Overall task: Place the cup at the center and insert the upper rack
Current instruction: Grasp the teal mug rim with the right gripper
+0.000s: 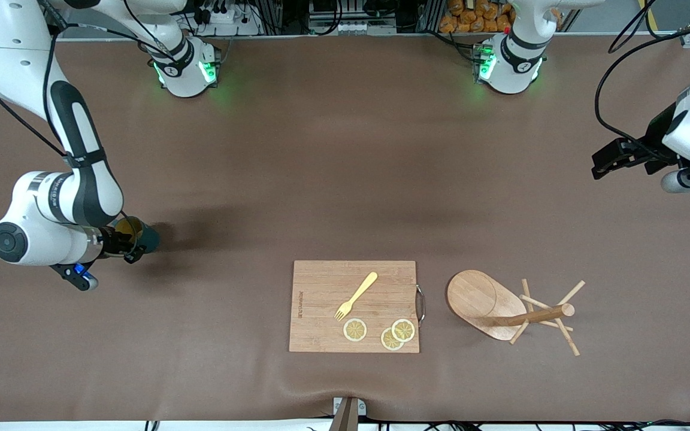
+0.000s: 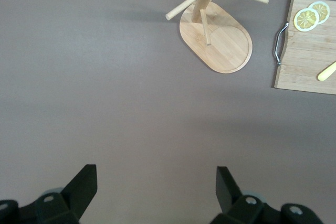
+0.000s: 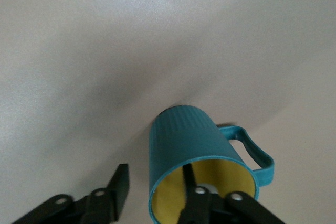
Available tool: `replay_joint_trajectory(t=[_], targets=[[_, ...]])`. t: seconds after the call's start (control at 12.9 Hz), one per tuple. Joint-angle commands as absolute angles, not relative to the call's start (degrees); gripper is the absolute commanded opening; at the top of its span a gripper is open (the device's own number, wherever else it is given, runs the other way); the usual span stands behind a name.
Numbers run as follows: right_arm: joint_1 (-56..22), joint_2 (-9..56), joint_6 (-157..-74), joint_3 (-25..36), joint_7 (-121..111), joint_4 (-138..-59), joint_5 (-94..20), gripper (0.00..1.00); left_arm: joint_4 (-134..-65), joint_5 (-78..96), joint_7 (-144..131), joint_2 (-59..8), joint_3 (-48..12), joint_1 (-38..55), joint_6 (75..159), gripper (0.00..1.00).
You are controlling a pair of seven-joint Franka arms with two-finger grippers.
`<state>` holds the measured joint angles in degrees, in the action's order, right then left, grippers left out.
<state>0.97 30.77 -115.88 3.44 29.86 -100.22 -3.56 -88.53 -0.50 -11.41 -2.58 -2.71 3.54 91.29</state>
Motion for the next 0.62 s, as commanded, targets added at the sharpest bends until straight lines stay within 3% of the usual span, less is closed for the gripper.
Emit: replay_joint_trajectory(t=[0.0,0.16,0.54], targets=[[2.2,30.9,-116.5,3.0,30.5,-100.2,-4.3,0.16,-87.4,0.1,-11.6,-2.3,-2.8,3.6,90.9,1.00],[2.4,31.4,-117.0,3.0,30.4,-100.2,-4.3,0.00,-87.5,1.0,-11.6,-2.5,-2.7,3.5,90.9,1.00],[1.6,30.2,-115.8,3.0,30.6,-99.9,-4.2,0.00,-87.8,1.9,-10.9,-2.5,-2.6,3.0,90.9,1.00]])
